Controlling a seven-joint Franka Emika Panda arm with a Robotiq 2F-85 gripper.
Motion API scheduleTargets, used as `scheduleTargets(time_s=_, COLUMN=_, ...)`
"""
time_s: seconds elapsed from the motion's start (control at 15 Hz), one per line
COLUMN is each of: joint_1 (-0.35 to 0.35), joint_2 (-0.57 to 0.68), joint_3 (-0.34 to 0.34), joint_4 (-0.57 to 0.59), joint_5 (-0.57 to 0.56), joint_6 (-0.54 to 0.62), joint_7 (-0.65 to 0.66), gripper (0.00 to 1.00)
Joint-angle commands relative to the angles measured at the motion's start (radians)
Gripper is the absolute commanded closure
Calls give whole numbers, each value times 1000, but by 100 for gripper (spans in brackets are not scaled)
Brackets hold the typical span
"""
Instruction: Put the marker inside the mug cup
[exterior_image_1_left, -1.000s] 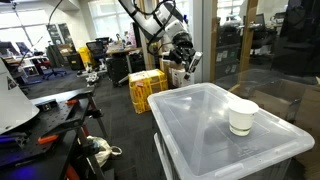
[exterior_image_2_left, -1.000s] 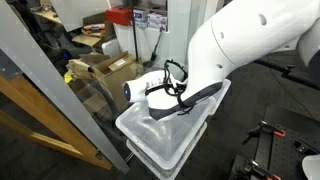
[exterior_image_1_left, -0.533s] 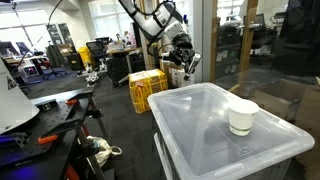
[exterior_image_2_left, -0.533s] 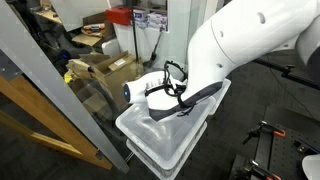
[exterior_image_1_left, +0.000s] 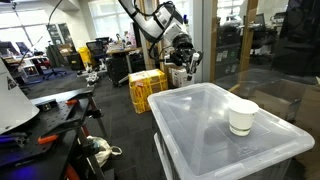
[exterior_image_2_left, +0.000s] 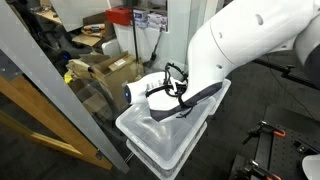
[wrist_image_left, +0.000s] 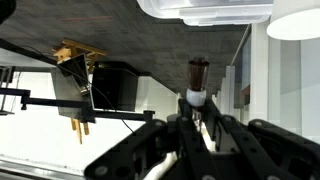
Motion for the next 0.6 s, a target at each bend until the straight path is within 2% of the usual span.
scheduleTargets(time_s=0.0, joint_1=-19, joint_2=7, joint_3=19, joint_4=22, joint_5=-42, joint_6=-33, joint_7=68, gripper=95)
scheduleTargets(time_s=0.53, joint_1=-65, joint_2=-15, joint_3=17, joint_4=-17, joint_5=-196, joint_6=-11, joint_7=107, gripper=95)
